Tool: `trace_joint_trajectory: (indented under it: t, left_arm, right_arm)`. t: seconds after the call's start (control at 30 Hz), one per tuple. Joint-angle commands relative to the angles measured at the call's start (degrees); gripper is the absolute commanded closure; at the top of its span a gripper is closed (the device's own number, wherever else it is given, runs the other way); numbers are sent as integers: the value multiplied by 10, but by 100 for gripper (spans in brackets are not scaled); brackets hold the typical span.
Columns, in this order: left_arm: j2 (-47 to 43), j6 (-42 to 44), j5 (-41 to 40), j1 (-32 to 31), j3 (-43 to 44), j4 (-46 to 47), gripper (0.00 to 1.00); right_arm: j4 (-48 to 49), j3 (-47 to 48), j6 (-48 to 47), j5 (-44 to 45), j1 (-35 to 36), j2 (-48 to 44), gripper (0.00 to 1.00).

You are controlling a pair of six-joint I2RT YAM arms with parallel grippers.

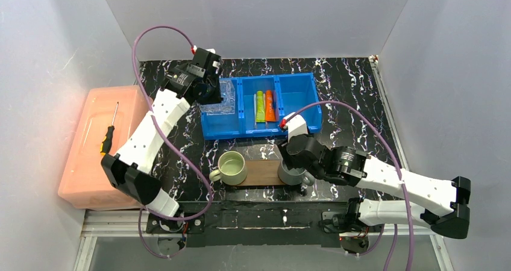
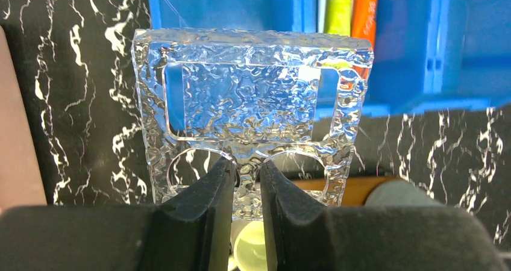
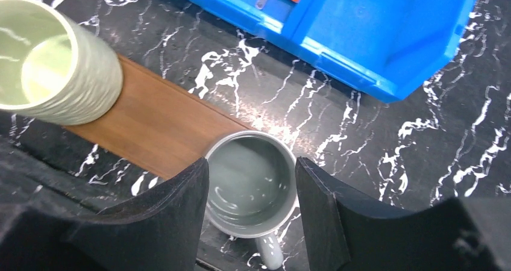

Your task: Prepare toiletry sets of a toothbrush and toothpaste on the tray

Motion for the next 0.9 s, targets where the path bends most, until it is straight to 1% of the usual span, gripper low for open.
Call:
trace_joint_trajectory:
  t: [0.0, 0.13, 0.2, 0.37, 0.63, 0.73, 0.87]
  left_arm:
    - [-38, -27, -46, -54, 25, -75, 100]
    - [-55, -51, -57, -96, 27, -104, 100]
    - [-64, -65, -62, -117, 23, -110, 100]
    - [-74, -104, -93, -181, 23, -131, 100]
    - [-41, -179, -158, -295, 52, -176, 100]
    - [-21, -209, -173, -321, 72, -198, 100]
    - [-3, -243, -194, -359, 88, -203, 100]
  right_arm:
    - [-23, 37, 8, 80, -18, 19, 37]
    - [-11, 34, 5, 98, -65, 18, 36]
    - [-2, 31, 1, 94, -100, 18, 36]
    - [29, 23, -12, 57, -176, 19, 35]
    - [53, 13, -11, 27, -238, 35, 35]
    - [60, 6, -8, 20, -256, 33, 34]
    - [67, -2, -5, 7, -276, 31, 34]
